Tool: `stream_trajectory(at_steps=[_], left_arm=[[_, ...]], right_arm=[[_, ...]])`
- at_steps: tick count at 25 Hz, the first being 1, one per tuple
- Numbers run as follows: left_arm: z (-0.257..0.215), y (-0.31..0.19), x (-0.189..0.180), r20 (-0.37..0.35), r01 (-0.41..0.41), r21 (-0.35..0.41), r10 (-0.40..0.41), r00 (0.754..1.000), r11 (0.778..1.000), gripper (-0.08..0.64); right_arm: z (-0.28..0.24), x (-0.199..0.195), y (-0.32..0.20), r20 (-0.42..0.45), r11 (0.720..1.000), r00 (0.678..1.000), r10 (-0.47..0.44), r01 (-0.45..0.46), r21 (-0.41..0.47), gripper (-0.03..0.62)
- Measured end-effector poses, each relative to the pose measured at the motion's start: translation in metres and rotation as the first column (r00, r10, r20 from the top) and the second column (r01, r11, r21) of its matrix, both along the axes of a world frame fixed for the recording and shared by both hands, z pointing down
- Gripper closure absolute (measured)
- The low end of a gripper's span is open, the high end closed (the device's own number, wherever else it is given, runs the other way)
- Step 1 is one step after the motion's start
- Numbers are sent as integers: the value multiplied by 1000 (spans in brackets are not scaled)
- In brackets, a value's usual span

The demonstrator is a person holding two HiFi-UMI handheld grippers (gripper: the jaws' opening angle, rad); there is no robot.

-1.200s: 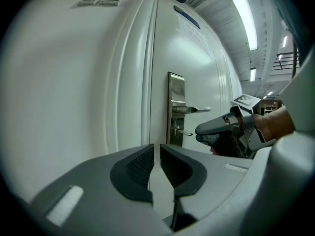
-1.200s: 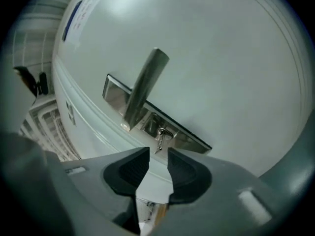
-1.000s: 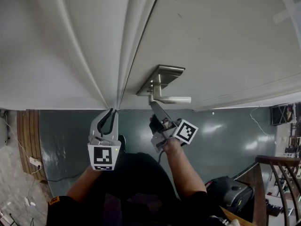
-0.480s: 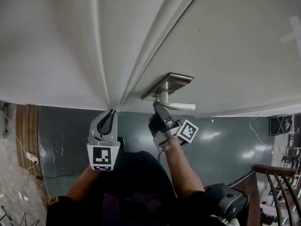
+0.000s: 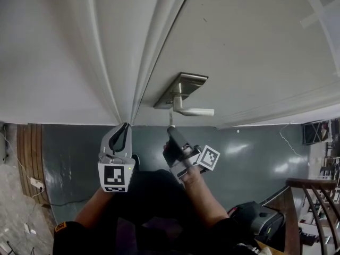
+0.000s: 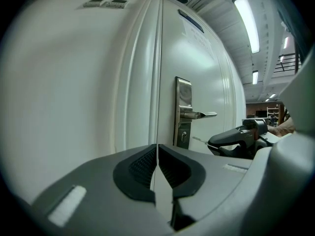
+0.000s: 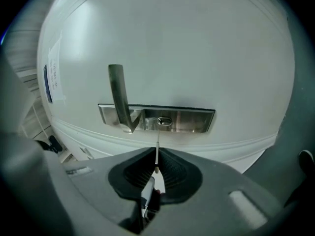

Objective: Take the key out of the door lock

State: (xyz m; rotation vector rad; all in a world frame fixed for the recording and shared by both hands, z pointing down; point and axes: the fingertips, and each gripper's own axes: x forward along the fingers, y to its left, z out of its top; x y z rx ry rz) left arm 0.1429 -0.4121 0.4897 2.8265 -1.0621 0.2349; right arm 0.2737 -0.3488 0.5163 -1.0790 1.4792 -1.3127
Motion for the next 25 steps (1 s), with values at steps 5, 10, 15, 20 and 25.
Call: stream_trajectory(at_steps=[5,10,15,20,25], left_arm=[[-4,14,1,-19,13,-6,-13,1000,1000,541],[-7,32,-10,-31,86,-12,-86,996,996,541],[-14,64,-20,-30,183,2,-182,983,983,541],[-25,121,-8,-41,234,-9,-235,971,972,541],[-47,166,-2,-55,299,4,-298,953,954,541]], right_arm=[[-16,-11,27,-116,999,993,-38,38,0,577],[-25,-21,41,-319,994,942,-106,111,-4,577],[-34,-23,60,-517,981,838,-176,193,-21,577],[-48,-17,100,-698,961,684,-215,274,-27,577],[-55,-8,142,-877,946,442,-190,320,-44,577]])
